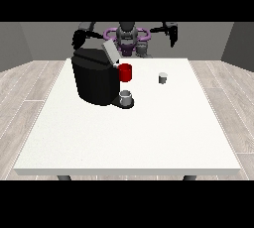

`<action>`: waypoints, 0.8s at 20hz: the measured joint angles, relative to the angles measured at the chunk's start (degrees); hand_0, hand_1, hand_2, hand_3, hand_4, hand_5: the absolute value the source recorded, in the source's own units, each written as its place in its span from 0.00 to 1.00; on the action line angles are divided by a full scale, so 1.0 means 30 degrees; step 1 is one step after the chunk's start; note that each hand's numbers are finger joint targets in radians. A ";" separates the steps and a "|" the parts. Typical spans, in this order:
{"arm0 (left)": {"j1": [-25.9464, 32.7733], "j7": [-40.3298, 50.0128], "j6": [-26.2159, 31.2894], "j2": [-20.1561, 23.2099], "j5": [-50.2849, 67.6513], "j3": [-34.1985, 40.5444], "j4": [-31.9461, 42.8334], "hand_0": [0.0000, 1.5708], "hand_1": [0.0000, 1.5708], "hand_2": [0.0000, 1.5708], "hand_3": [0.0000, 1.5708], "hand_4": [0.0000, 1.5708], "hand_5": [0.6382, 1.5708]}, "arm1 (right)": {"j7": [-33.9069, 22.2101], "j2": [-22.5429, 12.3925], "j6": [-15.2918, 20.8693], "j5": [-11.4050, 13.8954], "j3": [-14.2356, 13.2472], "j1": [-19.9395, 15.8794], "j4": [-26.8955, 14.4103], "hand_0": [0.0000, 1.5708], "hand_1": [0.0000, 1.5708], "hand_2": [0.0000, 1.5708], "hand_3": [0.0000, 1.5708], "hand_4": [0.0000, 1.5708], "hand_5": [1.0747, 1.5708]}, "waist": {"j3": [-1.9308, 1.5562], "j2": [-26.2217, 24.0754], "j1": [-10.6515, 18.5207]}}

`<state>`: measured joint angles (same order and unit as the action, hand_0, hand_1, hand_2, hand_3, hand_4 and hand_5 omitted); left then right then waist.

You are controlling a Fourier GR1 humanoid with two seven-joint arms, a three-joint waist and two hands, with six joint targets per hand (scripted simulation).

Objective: Insert the coffee pod into the coffee machine and close the lid

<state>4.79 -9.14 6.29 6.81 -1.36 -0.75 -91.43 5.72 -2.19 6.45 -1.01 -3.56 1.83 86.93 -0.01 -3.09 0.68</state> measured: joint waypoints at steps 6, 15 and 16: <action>-0.2143 0.1071 0.0129 0.1757 -0.0755 0.1360 0.1264 0.00 0.00 0.00 0.00 0.00 1.00 | -0.0071 0.0037 -0.0214 -0.0045 0.0316 -0.0292 0.0630 0.00 0.00 0.00 0.00 0.11 1.00 | 0.0004 0.0834 -0.1106; -0.5497 0.2575 0.0920 0.3158 -0.1127 0.2396 0.4783 0.00 0.00 0.00 0.00 0.00 1.00 | 0.0275 0.0383 0.0023 -0.0177 0.0728 -0.1532 0.0292 0.00 0.00 0.00 0.00 0.16 1.00 | 0.0001 0.2470 -0.1917; -0.5629 0.2222 0.0954 0.3268 -0.1231 0.2534 0.5441 0.00 0.00 0.00 0.00 0.00 1.00 | 0.0231 0.0422 0.0016 -0.0202 0.0794 -0.1599 0.0376 0.00 0.00 0.00 0.00 0.22 1.00 | 0.0003 0.2689 -0.2034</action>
<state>-12.09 -2.48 9.15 16.62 -5.05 6.85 -75.11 6.41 -0.93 6.49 -1.61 -1.18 -2.97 88.06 0.00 4.98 -5.42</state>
